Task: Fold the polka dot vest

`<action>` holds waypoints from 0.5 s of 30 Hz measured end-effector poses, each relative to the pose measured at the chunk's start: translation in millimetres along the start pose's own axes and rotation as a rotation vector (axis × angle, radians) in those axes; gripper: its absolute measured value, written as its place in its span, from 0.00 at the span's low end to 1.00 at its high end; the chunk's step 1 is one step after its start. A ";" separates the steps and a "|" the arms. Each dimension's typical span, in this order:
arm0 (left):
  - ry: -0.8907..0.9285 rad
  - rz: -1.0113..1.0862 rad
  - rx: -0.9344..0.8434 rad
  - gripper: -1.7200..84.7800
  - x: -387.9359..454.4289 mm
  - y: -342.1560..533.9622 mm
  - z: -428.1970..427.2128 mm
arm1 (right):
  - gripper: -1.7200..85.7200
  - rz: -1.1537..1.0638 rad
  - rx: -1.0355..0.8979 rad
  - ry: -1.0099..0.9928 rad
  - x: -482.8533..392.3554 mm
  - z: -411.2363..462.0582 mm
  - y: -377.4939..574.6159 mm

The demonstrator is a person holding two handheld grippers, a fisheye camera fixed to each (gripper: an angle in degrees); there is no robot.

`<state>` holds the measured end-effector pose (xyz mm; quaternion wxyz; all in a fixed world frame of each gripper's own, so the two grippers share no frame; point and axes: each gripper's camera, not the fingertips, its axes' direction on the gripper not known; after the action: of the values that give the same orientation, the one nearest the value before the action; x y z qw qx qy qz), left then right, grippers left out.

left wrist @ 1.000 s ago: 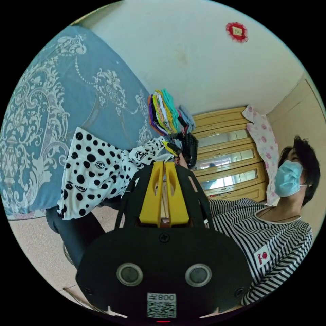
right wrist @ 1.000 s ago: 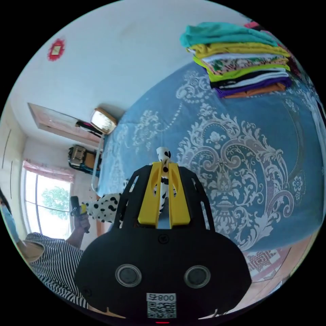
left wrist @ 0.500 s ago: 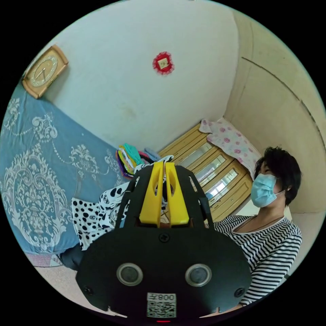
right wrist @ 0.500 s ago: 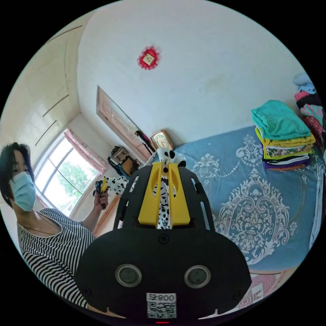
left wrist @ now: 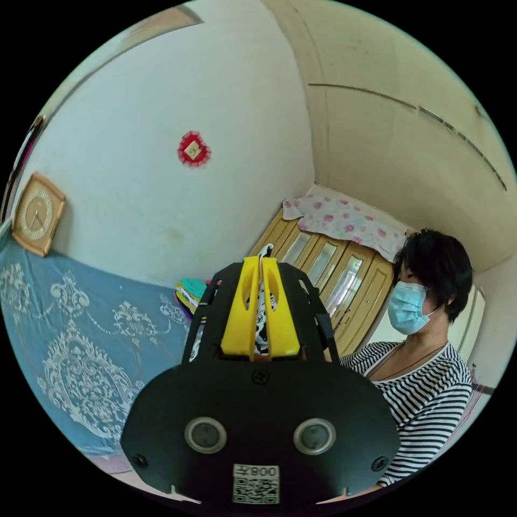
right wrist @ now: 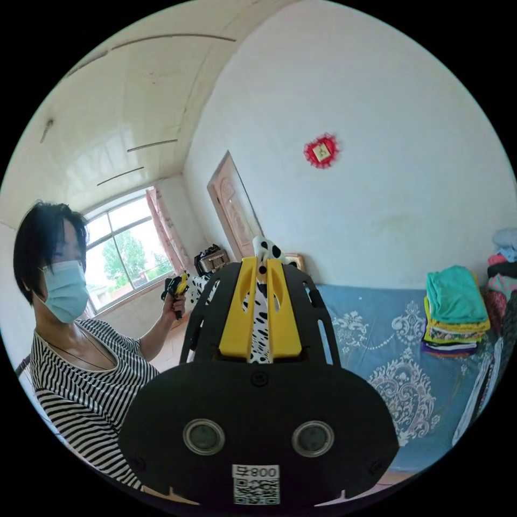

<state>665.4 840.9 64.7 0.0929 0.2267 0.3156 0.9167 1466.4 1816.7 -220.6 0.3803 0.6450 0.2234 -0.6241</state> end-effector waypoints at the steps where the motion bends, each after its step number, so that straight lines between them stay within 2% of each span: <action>1: 0.002 0.033 0.002 0.03 16.1 -19.0 -2.9 | 0.05 -0.026 0.018 -0.001 -14.1 -21.3 -4.6; 7: 0.027 0.133 0.017 0.03 84.7 -79.2 -17.9 | 0.05 -0.115 0.103 -0.001 -76.4 -122.0 -9.7; 15: 0.056 0.232 0.053 0.03 170.5 -112.9 -47.8 | 0.05 -0.225 0.172 -0.019 -156.4 -226.3 0.7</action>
<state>495.7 957.2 22.1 -0.0288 0.2386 0.3138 0.9186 1591.7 2019.6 -83.4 0.2536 0.6402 0.2365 -0.6854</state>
